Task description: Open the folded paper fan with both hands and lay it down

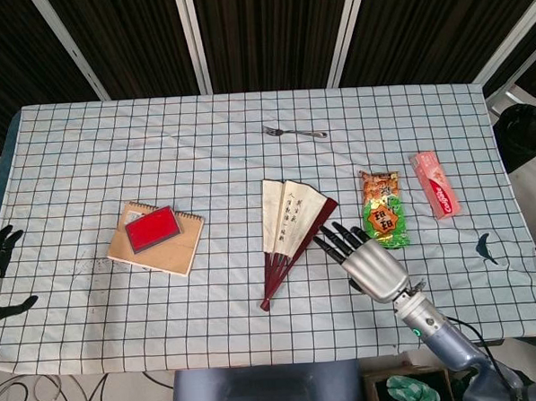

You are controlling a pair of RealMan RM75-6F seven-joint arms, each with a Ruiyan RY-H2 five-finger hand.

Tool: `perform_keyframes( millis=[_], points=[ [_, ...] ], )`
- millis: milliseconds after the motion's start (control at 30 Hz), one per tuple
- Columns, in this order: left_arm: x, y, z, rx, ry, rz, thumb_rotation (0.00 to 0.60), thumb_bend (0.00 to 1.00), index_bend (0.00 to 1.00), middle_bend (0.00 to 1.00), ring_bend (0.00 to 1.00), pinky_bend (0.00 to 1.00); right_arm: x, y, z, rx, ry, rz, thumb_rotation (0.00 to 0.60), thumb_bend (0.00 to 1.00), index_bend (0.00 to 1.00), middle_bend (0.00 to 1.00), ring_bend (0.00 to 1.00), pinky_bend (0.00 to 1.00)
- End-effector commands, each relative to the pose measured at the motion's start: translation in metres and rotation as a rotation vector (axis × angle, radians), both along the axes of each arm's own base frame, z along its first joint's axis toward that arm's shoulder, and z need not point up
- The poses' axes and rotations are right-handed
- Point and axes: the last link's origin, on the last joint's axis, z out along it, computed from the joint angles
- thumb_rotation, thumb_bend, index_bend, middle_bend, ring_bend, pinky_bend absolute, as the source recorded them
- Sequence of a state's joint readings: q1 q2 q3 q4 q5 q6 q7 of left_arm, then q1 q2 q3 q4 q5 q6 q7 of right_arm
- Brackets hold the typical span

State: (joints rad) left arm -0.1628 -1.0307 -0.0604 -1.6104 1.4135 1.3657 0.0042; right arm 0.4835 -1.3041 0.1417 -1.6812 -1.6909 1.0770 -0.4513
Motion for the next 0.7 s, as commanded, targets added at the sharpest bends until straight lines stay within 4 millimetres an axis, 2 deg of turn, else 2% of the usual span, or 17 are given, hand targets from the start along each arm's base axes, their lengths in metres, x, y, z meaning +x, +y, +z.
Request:
perform_keyframes(
  millis=[33, 267, 700],
  points=[
    [0.0, 0.001, 0.0, 0.002, -0.007, 0.005, 0.6, 0.0, 0.0, 0.0, 0.0, 0.0, 0.009, -0.005, -0.012, 0.028, 0.007, 0.01, 0.6, 0.11, 0.0, 0.04, 0.07, 0.25],
    [-0.003, 0.002, -0.001, -0.004, -0.008, -0.013, 0.6, 0.0, 0.0, 0.0, 0.0, 0.0, 0.021, -0.007, -0.028, 0.055, 0.024, 0.035, 0.6, 0.11, 0.0, 0.04, 0.07, 0.25],
    [0.0, 0.004, 0.0, 0.006, -0.024, -0.022, 0.6, 0.0, 0.0, 0.0, 0.0, 0.0, 0.025, -0.006, -0.031, 0.063, -0.001, 0.025, 0.6, 0.11, 0.0, 0.06, 0.07, 0.25]
  ],
)
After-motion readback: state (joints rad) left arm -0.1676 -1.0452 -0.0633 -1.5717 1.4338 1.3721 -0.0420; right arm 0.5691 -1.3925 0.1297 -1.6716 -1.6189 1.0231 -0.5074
